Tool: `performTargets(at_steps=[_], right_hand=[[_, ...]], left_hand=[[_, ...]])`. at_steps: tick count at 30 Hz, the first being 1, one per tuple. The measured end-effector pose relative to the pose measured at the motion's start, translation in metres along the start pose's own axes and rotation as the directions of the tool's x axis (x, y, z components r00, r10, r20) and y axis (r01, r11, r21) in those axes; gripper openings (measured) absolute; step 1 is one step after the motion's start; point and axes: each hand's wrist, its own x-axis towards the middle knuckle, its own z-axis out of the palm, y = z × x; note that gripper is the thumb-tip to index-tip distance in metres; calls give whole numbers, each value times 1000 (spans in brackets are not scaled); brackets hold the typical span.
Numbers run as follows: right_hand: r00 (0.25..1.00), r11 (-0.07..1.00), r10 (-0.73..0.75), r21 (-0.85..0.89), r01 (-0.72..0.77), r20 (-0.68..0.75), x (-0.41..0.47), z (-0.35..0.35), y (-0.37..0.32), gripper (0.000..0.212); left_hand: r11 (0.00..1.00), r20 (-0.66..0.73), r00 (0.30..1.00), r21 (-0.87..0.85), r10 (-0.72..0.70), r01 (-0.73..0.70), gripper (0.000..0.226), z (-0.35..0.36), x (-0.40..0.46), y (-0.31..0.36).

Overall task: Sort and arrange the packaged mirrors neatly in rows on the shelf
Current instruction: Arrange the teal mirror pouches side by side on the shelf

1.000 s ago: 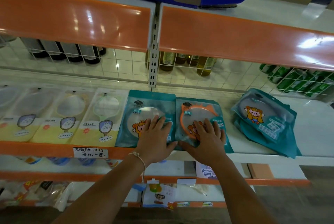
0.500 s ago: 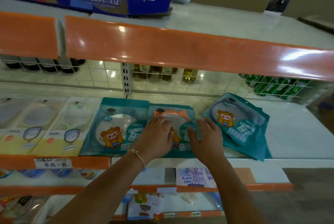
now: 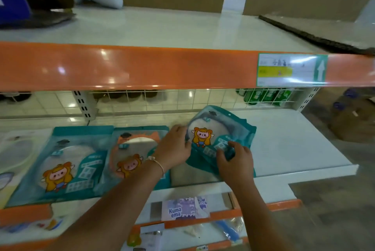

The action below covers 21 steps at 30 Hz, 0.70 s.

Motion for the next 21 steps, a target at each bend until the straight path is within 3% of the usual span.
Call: performTargets(at_steps=[4, 11, 17, 21], right_hand=[[995, 979, 82, 184, -92, 62, 9, -4, 10, 50], [969, 816, 197, 523, -245, 145, 26, -14, 15, 61], [963, 704, 179, 658, -268, 201, 25, -16, 2, 80], [968, 627, 80, 743, -235, 238, 20, -18, -14, 77]], left_hand=[[982, -55, 986, -113, -157, 151, 19, 6, 24, 13], [848, -61, 907, -386, -417, 364, 33, 3, 29, 26], [751, -63, 862, -526, -503, 400, 17, -1, 19, 27], [706, -52, 854, -590, -517, 391, 17, -15, 5, 13]])
